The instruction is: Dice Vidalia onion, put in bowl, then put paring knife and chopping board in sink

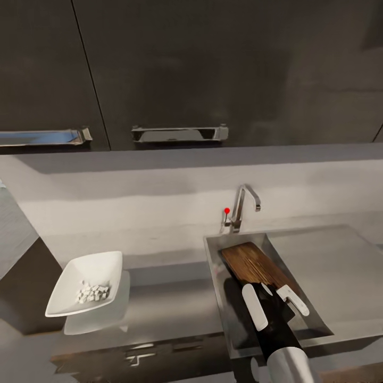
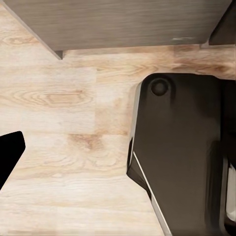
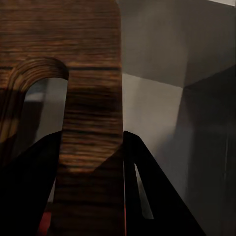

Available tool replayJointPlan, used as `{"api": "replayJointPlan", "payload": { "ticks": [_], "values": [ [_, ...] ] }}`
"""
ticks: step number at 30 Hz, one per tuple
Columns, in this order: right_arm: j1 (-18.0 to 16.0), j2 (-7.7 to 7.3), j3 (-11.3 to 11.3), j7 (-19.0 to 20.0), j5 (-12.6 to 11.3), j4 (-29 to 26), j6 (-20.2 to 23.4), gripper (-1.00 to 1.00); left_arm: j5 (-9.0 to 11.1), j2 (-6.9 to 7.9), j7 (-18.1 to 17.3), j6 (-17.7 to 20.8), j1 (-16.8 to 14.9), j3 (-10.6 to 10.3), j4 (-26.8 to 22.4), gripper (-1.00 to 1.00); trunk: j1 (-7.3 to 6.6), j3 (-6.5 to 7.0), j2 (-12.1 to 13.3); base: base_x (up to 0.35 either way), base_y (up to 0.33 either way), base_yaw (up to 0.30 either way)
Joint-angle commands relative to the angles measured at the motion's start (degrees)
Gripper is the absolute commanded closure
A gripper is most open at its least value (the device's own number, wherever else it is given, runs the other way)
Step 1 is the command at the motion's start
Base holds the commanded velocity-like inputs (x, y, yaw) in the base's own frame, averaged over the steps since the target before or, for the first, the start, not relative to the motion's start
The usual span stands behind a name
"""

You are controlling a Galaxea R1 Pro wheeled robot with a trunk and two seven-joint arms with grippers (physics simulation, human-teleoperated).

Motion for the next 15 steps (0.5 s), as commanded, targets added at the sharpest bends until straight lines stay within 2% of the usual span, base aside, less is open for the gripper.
{"api": "replayJointPlan", "payload": {
  "ticks": [1,15],
  "values": [
    [0.0,0.04,-0.1,-0.2,0.0,-0.1,0.3,1.0,0.3,0.03,0.2,0.0,0.0,-0.4,-0.1,-1.0,0.03,-0.2,-0.1,0.0,0.0,0.0],
    [0.0,0.04,-0.1,-0.2,-0.1,-0.1,0.4,1.0,0.3,0.03,0.2,0.0,0.0,-0.4,0.0,-1.0,0.03,-1.48,-0.1,0.0,0.0,0.0]
  ]
}}
